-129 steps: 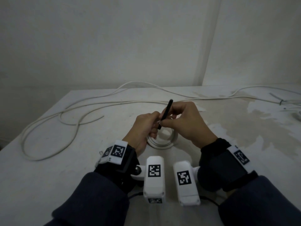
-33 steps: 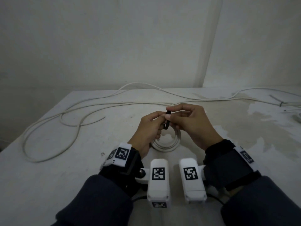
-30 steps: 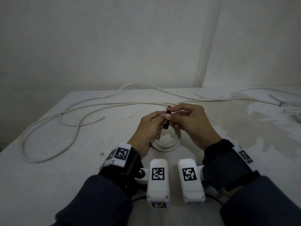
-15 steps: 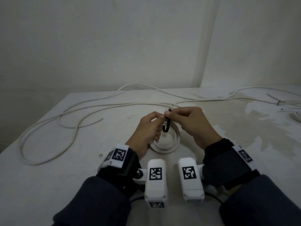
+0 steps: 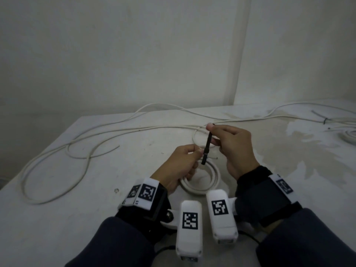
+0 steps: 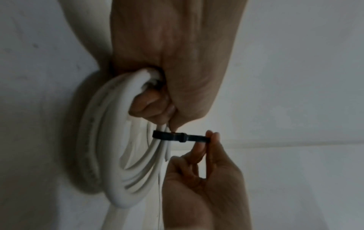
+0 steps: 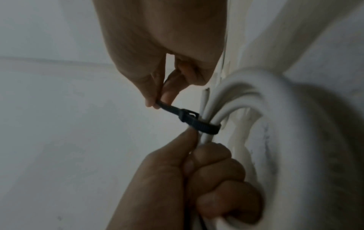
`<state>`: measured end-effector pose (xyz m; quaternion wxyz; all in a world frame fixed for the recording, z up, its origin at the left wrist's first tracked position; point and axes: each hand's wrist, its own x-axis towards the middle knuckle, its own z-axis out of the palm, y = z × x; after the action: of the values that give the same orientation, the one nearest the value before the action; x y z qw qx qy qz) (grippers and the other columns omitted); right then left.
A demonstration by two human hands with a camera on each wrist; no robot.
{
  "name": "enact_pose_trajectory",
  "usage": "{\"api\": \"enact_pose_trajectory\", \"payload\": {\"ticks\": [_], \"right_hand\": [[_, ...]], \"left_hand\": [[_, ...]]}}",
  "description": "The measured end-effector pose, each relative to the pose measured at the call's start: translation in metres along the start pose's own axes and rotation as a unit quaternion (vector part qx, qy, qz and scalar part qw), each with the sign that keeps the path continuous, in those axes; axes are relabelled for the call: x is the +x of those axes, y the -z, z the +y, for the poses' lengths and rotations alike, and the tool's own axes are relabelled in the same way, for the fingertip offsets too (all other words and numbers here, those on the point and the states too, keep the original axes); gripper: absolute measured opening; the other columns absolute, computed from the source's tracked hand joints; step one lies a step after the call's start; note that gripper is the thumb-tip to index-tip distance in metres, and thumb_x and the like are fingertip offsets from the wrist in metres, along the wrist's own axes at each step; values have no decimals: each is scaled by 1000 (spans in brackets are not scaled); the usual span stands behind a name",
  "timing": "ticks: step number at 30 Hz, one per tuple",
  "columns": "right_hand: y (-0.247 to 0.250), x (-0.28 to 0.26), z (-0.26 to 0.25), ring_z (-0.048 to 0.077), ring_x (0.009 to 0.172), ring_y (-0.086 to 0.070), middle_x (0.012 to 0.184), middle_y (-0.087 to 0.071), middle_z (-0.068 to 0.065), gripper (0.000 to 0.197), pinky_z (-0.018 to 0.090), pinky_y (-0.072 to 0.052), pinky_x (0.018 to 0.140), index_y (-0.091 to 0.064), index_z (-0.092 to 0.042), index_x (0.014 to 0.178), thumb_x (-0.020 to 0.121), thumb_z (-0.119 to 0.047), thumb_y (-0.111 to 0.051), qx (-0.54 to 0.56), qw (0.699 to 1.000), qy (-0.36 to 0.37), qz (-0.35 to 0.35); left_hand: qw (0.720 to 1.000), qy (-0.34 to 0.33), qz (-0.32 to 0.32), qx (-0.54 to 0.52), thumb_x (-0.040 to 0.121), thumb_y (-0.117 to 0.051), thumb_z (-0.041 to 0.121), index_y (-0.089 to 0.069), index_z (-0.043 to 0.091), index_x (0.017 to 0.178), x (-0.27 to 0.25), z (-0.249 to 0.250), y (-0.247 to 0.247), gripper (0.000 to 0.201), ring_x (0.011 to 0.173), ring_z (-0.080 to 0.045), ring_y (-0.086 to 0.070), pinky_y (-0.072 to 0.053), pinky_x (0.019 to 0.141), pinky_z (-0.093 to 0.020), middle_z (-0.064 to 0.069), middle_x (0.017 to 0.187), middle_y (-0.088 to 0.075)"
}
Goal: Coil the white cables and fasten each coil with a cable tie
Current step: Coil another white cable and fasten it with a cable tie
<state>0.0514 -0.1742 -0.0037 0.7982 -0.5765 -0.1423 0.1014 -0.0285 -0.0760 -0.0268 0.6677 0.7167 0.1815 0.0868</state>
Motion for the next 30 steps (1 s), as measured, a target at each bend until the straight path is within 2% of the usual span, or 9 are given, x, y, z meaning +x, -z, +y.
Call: {"api": "enact_pose_trajectory", "payload": {"ticks": [4,8,10,13,16,19,22,24,30], "right_hand": [[-5,-6,-5,9,72,-62,74,-71,-3,11,11,-46,55,-72,-7,74,84,-7,-69,11,996,-3,-91],[-6,-9,-6,6,65,-62,75,-71,-2,20,13,-48,57,-74,-13,65,84,-8,-66,34,984,-23,-172],[-4,-6,-7,5,65,-62,78,-72,-4,16,13,-44,53,-73,-13,69,83,-12,-67,36,985,-24,-165],[-1,0,-7,3,75,-63,85,-73,-7,4,13,-43,58,-74,-15,84,82,-17,-71,-59,985,32,-158],[3,2,-6,3,73,-66,83,-71,2,17,14,-48,66,-73,-8,93,77,-4,-75,-143,972,56,-178],[4,0,-5,-4,59,-62,76,-70,5,13,7,-44,56,-70,4,91,79,3,-72,-182,966,57,-175],[3,2,-4,-5,49,-59,54,-66,-9,5,6,-41,50,-69,0,81,80,5,-71,-180,970,54,-156],[3,2,-4,-4,46,-58,50,-65,-10,12,6,-40,48,-68,-5,74,79,4,-71,-180,972,49,-140],[4,2,-1,1,47,-62,74,-65,7,9,5,-40,44,-67,-3,76,82,4,-69,-145,984,8,-100]], "left_hand": [[998,8,62,-12,101,-44,19,-52,13,73,4,0,0,30,40,-11,-28,-24,38,-17,2,49,-35],[994,-30,107,-3,100,-43,20,-57,11,79,7,-4,5,27,44,-13,-30,-26,41,-20,-1,54,-36],[994,-42,93,-27,101,-42,22,-57,8,86,7,-6,8,26,42,-10,-27,-25,40,-20,2,53,-33],[996,-34,51,-68,102,-42,22,-56,9,89,7,-6,11,23,40,-7,-22,-21,39,-18,8,48,-26],[993,-26,52,-101,102,-42,20,-58,9,92,8,-6,13,22,38,-5,-21,-21,37,-17,10,45,-26],[993,-21,47,-103,102,-43,20,-57,11,93,7,-6,12,19,38,-5,-21,-20,37,-16,11,44,-28],[993,-15,38,-112,100,-47,25,-54,15,86,5,-2,10,18,40,-6,-20,-18,37,-17,10,47,-26],[993,-20,28,-113,96,-53,32,-53,16,84,4,0,10,20,42,-7,-20,-18,38,-18,9,49,-26],[998,-51,17,-27,92,-61,26,-56,14,77,0,-2,9,20,41,-8,-25,-23,41,-21,12,42,-36]]}}
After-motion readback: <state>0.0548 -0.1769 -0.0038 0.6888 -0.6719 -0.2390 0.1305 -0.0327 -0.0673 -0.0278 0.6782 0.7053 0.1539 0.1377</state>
